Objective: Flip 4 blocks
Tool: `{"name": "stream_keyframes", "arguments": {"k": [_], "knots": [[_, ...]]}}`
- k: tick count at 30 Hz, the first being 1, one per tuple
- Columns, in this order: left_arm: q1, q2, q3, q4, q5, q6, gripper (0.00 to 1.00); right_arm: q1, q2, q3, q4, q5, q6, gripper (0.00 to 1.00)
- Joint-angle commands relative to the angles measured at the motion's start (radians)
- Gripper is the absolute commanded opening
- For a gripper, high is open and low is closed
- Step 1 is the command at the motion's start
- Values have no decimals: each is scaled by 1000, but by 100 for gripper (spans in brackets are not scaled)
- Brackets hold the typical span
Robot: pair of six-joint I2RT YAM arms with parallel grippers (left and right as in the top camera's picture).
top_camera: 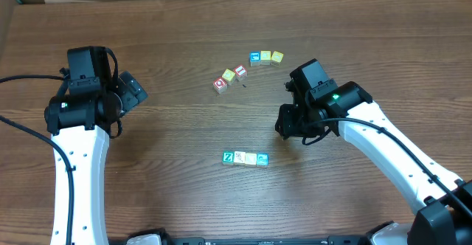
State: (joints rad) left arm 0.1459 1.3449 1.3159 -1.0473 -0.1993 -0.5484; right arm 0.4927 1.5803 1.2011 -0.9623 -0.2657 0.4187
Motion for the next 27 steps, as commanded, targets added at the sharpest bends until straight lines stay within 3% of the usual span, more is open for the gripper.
{"name": "stream_keyframes", "arguments": {"k": [1,21,27], "knots": [[2,8,13,1,-13,-6,100,6,-19,-6,2,-6,-1,39],[2,8,13,5,-8,-10,100,6,-18,-6,-114,-6,0,30],[2,8,13,42,164,-17,100,6,-18,-49,-89,-6,33,29]]}}
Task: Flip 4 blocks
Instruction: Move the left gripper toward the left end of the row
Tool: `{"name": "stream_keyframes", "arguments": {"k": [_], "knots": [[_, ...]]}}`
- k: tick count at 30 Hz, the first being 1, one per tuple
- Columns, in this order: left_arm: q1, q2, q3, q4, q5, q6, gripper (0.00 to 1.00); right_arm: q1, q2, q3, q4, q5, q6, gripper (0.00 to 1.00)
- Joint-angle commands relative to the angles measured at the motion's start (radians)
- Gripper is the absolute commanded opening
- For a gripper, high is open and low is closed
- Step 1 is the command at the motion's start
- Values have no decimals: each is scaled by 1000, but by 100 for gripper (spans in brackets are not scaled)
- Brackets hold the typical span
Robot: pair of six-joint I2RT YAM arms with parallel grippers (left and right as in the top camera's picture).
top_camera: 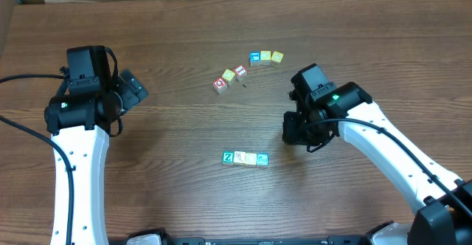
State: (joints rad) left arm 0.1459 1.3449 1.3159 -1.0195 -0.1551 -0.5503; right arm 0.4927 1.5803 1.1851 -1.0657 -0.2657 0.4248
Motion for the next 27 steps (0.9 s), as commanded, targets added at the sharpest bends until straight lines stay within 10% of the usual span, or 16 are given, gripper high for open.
{"name": "stream_keyframes", "arguments": {"k": [1,3,5,11,18,27], "knots": [[2,8,13,9,172,-15,100,6,-18,-49,27,-6,40,29],[2,8,13,4,255,-9,100,6,-18,-81,49,-6,58,29],[-5,8,10,-18,341,22,64,6,-18,-115,67,-7,70,29],[-119,8,-39,-31,360,75,4,6,-18,-177,135,-25,79,26],[-380,71,-59,-51,230,109,4,6,-19,-185,185,-43,103,4],[-551,296,-59,-45,71,69,4,6,-19,-185,210,-51,105,4]]}}
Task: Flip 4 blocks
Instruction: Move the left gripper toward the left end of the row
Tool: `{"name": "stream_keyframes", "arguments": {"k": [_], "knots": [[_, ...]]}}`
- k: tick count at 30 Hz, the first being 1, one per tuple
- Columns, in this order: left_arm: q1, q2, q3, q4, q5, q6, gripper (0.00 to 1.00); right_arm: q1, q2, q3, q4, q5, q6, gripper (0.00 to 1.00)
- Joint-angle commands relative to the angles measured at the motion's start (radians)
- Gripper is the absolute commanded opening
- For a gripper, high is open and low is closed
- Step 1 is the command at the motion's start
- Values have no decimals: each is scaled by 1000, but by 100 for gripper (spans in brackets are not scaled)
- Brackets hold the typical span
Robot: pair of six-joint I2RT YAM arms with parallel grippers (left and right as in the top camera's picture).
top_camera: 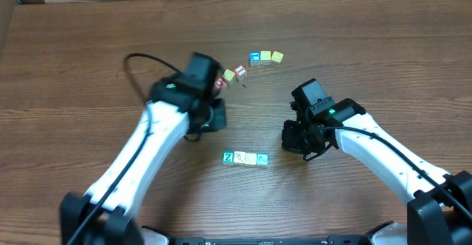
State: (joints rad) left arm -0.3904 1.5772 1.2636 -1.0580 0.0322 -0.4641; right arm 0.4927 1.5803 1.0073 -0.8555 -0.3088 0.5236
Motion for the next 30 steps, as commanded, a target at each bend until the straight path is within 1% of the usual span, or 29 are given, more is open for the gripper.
{"name": "stream_keyframes", "arguments": {"k": [1,4,9,12,16,21,25,26,30], "knots": [[-13,77,-7,-8,-126,-24,4,6,-19,-8,-4,-8,12,4],[11,107,-7,-13,-120,-23,4,6,-19,-13,-2,-6,62,4],[50,153,-8,-73,-42,-20,4,6,-19,-53,57,-7,162,4],[50,175,-28,-77,3,17,4,8,-18,-76,85,-7,212,4],[52,201,-47,-64,23,51,4,24,-19,-106,127,-7,222,4],[56,241,-51,-56,50,56,4,46,-18,-120,166,-3,286,4],[56,287,-51,-40,72,58,4,75,-19,-120,193,40,292,4],[56,301,-51,-40,72,60,4,85,-18,-120,192,65,318,4],[57,317,-51,-53,72,95,4,109,-18,-120,190,131,347,4]]}}
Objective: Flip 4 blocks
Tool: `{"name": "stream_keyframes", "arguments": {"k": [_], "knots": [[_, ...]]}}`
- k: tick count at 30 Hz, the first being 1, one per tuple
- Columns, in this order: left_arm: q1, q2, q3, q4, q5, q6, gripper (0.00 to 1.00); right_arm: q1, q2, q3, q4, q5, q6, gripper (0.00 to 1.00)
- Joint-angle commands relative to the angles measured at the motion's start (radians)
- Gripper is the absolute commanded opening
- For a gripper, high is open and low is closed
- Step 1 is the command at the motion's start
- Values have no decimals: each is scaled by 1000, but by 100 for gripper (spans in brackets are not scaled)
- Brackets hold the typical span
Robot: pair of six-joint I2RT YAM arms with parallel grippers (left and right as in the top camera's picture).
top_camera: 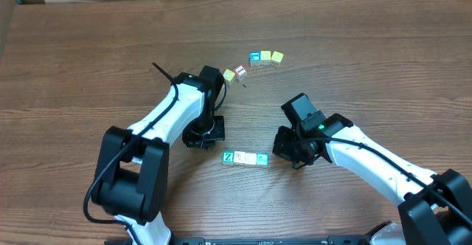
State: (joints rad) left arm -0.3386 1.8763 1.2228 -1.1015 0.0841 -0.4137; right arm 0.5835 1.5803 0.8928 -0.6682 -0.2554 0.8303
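Observation:
A row of small blocks lies flat on the table at front centre: a green one with a Z, two pale ones, and a teal one at the right end. My left gripper hangs just above-left of the row, a short gap from the Z block. My right gripper sits close beside the teal end. From overhead the dark wrists hide both sets of fingers, so their opening does not show. Nothing visibly sits in either gripper.
Further back lie loose blocks: a yellow one, a red-and-white one, then a blue one and two yellow ones. My left forearm crosses beside them. The wooden table spreads all round.
My left gripper has come down nearer the row's left end. My right gripper has shifted left and forward, up to the teal end. The row itself lies where it was.
At first my left arm was held back at the far left and my right gripper hovered right of centre. The right gripper then edged towards the row. Later the left arm stood at the centre by the back blocks. Now both grippers flank the unmoved row.

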Motion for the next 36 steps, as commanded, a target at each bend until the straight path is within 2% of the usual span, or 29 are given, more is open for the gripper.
{"name": "stream_keyframes", "arguments": {"k": [1,10,19,25,32,36], "knots": [[5,17,-10,-12,21,49,4,23,-18,-6,1,96,58,4],[3,18,-10,-12,4,47,4,29,-17,-46,40,127,145,4],[4,6,-43,-47,-85,-6,4,29,-16,-73,80,124,141,4],[5,-90,-170,70,-95,-89,4,29,-16,-73,100,125,106,4],[5,-242,-279,240,-85,-106,4,29,-16,-73,99,142,108,4],[4,-246,-312,275,-84,-90,4,29,-13,-73,98,142,109,4]]}}
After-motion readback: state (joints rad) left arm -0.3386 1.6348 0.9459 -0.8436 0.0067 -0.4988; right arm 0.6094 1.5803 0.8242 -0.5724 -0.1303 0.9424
